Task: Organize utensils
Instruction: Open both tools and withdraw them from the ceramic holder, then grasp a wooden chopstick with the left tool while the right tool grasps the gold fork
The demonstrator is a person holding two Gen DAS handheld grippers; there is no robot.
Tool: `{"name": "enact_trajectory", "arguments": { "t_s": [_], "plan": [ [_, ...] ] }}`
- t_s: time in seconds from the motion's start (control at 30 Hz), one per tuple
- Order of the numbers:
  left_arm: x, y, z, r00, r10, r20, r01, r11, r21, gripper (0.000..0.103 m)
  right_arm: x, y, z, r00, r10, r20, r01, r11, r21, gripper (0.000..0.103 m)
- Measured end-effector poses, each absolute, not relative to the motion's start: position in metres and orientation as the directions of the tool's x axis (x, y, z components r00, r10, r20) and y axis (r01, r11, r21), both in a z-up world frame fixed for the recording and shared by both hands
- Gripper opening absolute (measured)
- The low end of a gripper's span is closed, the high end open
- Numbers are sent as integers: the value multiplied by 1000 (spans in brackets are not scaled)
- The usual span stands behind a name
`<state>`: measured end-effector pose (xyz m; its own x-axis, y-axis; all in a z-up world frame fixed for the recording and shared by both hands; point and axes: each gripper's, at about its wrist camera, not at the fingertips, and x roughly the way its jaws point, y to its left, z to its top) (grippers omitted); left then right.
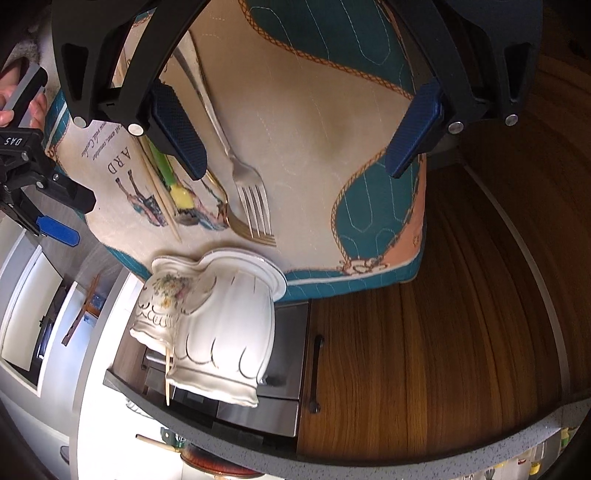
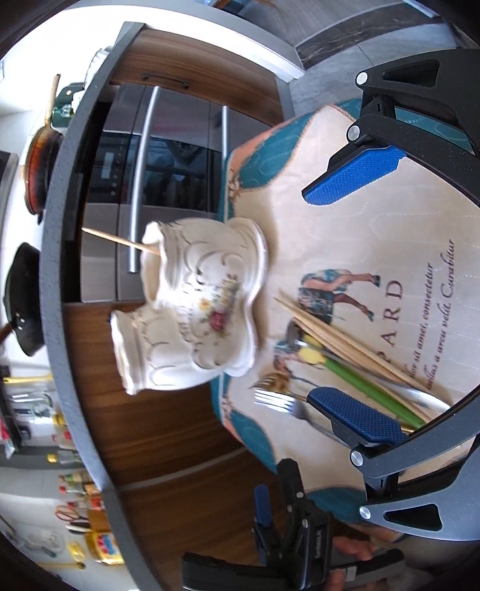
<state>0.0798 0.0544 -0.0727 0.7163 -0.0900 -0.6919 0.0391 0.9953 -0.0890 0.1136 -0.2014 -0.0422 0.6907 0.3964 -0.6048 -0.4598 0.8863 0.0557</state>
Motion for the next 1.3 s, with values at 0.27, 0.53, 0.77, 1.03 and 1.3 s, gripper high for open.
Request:
{"name": "enact_trajectory", "arguments": {
  "t_s": [0.27, 0.53, 0.77, 1.03, 1.3],
  "plan": [
    [80, 66, -76, 706, -89, -702, 14, 994, -112, 96, 106, -178, -48, 652, 423, -629, -517, 855, 39, 98],
    [79, 61, -74, 706, -111, -700, 33, 992, -125, 96, 110, -176, -57, 631, 409, -660, -510, 859, 45, 96],
    [81, 34, -74, 675, -177, -716, 119, 984, -131, 87, 113, -188, -60, 623, 397, -674, -491, 869, 58, 82],
    [87, -34, -75, 610, -288, -738, 278, 950, -140, 48, 125, -234, -57, 668, 327, -668, -365, 927, 88, 57],
    [112, -96, -89, 543, -246, -803, 324, 943, -70, 11, 125, -256, -57, 676, 348, -650, -345, 928, 138, 57]
  ]
}}
